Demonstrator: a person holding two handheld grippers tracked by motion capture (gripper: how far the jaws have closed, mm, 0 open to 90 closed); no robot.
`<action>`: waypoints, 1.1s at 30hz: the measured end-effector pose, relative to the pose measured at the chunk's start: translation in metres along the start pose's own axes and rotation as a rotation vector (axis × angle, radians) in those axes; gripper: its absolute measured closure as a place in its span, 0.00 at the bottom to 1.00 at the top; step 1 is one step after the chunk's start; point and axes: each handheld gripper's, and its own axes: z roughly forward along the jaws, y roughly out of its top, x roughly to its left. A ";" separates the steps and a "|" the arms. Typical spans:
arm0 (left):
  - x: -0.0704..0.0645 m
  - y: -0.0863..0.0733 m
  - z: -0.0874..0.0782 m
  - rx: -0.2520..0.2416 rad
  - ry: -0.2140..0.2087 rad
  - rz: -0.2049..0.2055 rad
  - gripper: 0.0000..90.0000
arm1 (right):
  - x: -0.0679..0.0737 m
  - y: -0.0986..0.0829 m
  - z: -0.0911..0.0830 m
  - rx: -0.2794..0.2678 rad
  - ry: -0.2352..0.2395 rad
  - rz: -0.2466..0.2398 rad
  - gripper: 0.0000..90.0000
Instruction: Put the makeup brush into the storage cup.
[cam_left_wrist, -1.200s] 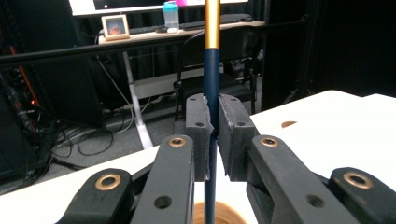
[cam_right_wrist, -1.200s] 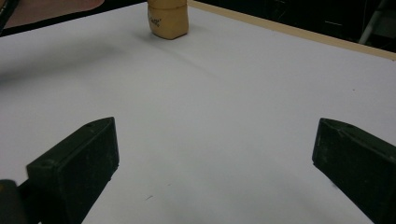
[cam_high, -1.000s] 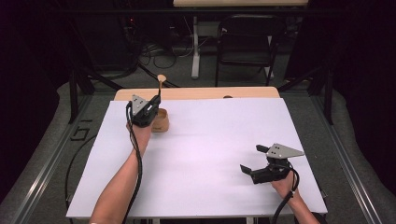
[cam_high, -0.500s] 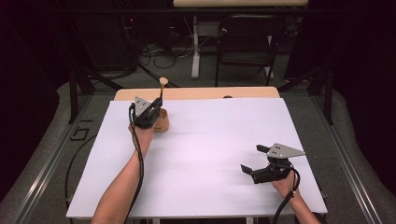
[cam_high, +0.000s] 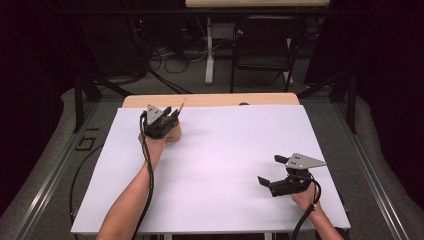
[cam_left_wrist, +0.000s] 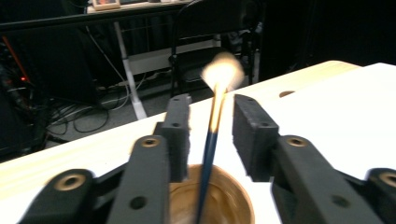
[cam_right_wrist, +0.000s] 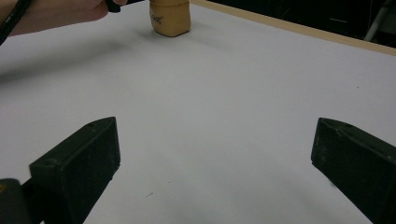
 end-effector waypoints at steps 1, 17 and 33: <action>0.000 0.000 -0.001 0.002 -0.001 0.001 0.66 | -0.001 0.000 -0.001 0.003 0.001 -0.003 0.01; -0.011 0.010 -0.031 0.046 -0.037 0.095 0.17 | -0.002 -0.003 -0.004 -0.005 -0.008 -0.009 0.01; -0.020 0.010 -0.061 0.080 -0.069 0.128 0.03 | -0.001 -0.001 -0.009 -0.030 -0.034 -0.048 0.00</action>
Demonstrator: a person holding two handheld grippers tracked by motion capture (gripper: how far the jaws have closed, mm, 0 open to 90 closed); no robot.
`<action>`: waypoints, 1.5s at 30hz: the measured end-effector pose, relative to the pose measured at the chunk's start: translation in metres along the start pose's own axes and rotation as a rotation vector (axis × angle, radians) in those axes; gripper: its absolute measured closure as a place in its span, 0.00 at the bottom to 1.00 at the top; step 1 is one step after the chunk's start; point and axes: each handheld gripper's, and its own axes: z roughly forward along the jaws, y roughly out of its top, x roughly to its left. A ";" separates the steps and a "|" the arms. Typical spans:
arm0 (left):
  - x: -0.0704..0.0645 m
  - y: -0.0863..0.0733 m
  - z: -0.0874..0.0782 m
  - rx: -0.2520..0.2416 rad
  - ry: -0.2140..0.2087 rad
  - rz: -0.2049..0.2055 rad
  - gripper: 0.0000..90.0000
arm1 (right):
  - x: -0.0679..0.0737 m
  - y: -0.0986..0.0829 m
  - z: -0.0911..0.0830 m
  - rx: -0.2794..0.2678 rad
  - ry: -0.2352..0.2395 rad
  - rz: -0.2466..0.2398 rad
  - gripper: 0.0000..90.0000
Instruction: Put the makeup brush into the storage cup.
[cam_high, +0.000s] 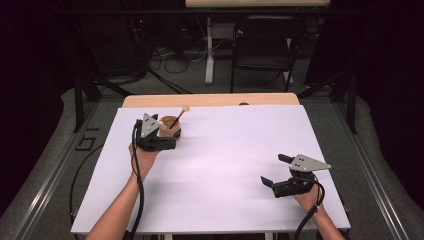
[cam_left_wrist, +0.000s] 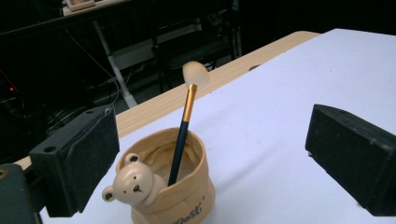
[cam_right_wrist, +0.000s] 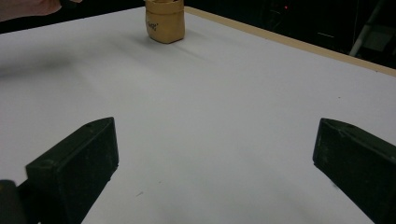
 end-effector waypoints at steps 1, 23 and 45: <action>-0.001 -0.001 -0.004 0.005 -0.007 -0.003 0.02 | 0.000 0.000 -0.001 0.000 -0.003 -0.002 0.00; -0.019 -0.014 -0.049 0.048 -0.048 0.010 0.00 | 0.001 0.002 -0.005 -0.032 -0.008 -0.030 0.00; -0.030 -0.047 -0.091 0.016 -0.023 -0.010 0.00 | 0.003 0.002 -0.005 -0.047 0.006 -0.051 0.00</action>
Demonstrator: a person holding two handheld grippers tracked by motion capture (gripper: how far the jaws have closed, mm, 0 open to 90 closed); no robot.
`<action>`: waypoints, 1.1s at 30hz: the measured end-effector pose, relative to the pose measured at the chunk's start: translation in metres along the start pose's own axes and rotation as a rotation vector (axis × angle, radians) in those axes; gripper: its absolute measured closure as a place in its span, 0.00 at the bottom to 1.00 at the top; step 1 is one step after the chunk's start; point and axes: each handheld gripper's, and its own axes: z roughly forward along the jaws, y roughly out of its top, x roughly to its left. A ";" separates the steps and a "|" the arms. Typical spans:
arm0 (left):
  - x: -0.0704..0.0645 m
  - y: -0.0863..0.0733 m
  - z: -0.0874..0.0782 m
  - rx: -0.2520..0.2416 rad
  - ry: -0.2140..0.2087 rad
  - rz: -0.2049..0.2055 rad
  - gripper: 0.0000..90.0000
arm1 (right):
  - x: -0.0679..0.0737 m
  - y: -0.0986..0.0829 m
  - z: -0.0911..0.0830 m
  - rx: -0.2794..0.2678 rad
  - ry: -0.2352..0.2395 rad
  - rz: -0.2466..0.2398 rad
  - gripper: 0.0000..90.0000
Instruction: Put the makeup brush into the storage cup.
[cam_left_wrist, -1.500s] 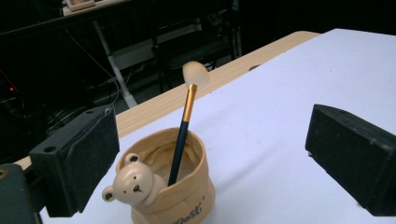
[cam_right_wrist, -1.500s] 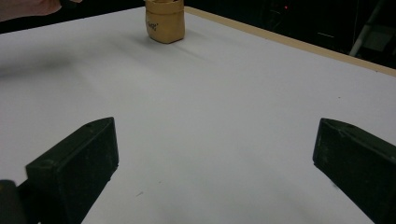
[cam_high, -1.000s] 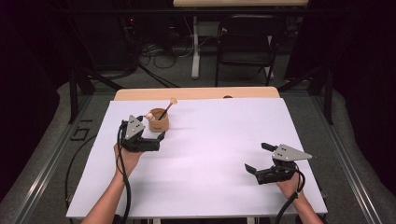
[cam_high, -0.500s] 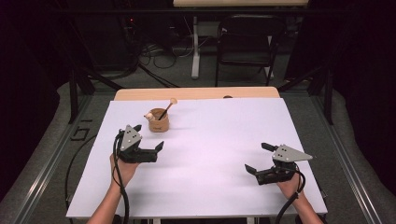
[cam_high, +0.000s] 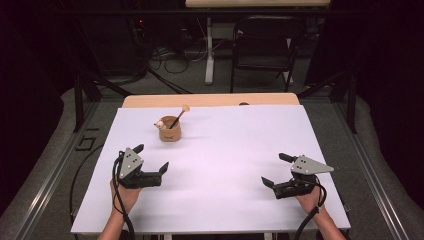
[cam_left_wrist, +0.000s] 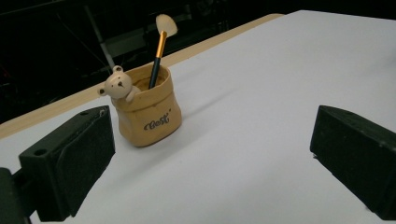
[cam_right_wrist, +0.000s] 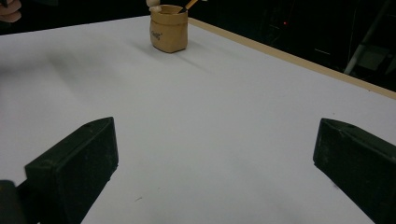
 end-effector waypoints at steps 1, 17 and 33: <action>0.000 -0.003 -0.001 -0.003 -0.003 -0.006 0.00 | 0.000 0.000 0.000 -0.001 0.001 0.000 0.00; -0.008 -0.040 -0.018 -0.002 -0.001 -0.063 0.00 | 0.002 -0.002 0.002 0.008 0.014 -0.017 0.00; -0.021 -0.050 -0.023 -0.003 -0.006 -0.102 0.00 | 0.001 -0.012 0.013 0.075 0.035 -0.011 0.00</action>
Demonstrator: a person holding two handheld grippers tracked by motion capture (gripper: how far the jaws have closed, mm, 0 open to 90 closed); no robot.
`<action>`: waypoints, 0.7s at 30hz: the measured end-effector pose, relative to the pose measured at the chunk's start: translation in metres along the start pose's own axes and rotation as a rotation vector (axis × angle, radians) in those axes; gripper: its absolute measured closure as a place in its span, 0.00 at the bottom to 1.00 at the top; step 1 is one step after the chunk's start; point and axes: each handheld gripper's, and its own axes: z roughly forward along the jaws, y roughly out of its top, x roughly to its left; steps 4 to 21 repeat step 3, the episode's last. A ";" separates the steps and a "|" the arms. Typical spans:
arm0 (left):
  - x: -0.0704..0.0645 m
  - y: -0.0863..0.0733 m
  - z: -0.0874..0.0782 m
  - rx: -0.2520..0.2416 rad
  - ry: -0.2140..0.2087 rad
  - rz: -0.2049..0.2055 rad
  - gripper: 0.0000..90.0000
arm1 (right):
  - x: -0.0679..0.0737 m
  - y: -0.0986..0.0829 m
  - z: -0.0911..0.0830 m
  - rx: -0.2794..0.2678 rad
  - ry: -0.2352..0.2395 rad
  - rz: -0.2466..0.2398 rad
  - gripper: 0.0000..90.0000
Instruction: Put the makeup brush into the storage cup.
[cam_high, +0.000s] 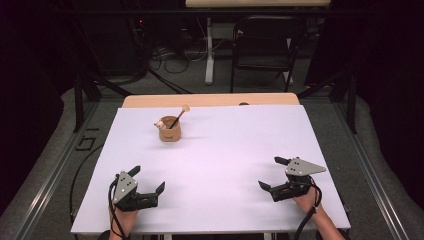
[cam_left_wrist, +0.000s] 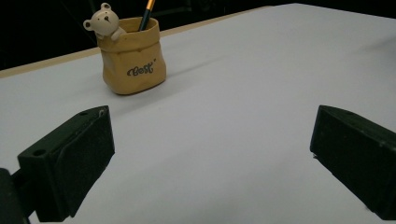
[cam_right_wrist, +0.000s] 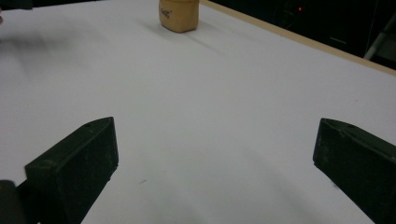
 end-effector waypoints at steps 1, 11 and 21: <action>0.000 0.000 0.000 0.000 0.000 -0.005 0.00 | -0.001 -0.002 0.003 0.023 -0.007 0.007 0.00; -0.001 0.000 -0.001 -0.003 -0.002 -0.021 0.00 | -0.004 -0.005 0.009 0.072 -0.032 0.020 0.00; -0.001 0.000 -0.001 -0.003 -0.002 -0.021 0.00 | -0.004 -0.005 0.009 0.072 -0.032 0.020 0.00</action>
